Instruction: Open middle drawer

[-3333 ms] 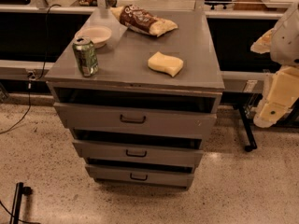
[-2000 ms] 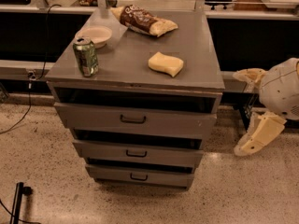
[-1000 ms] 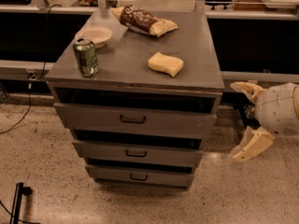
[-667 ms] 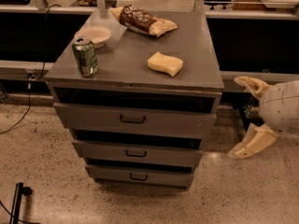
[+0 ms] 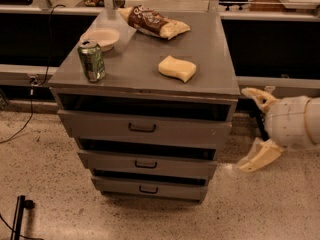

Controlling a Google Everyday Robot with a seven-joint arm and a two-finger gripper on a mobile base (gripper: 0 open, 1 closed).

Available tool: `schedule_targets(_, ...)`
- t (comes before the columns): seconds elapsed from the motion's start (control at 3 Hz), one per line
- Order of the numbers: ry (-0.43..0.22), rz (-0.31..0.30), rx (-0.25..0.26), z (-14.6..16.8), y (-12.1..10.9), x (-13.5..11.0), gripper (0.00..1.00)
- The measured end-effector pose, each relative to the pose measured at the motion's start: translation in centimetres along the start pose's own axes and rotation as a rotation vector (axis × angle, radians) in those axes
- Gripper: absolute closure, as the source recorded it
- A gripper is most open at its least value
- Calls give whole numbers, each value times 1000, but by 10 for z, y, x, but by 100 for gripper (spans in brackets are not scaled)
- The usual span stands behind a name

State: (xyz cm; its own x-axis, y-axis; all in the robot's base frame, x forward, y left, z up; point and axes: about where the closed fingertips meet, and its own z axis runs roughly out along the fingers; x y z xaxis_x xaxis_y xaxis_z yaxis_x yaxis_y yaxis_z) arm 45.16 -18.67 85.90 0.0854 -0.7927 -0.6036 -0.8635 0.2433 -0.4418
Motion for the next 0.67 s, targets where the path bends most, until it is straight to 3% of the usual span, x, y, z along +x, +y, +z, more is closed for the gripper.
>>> schedule_targets(0.33,-136,3,17,64,18,5,0)
schedule_targets(0.67,-183,-48,12,86,23,5,0)
